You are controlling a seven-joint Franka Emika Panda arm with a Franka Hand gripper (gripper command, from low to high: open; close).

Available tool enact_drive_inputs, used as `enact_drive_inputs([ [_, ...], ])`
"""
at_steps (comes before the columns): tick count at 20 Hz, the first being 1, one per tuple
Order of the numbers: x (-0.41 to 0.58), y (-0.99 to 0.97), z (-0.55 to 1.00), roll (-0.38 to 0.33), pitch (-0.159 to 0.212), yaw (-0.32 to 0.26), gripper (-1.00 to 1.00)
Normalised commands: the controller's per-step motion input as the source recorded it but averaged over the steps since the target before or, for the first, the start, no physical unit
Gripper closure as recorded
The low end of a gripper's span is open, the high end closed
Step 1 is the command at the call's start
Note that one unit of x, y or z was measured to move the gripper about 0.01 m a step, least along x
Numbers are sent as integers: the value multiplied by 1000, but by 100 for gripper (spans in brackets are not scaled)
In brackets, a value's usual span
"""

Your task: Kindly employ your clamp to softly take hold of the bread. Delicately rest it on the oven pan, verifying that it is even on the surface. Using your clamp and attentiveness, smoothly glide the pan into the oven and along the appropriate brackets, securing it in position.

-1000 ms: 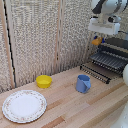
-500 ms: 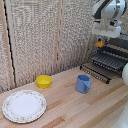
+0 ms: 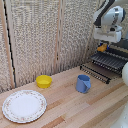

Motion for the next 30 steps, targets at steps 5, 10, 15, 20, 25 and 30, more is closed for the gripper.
enact_drive_inputs([
  [5, 130, -690, -26, 36, 12, -9, 100],
  [10, 31, -690, 0, 64, 12, 0, 100],
  [15, 0, -123, 0, 9, 0, -5, -100],
  [20, 9, -86, 11, 1, -5, -28, -100],
  [25, 0, -414, 225, 19, -92, -32, -100],
  [30, -106, 257, 633, 58, -40, 114, -100],
])
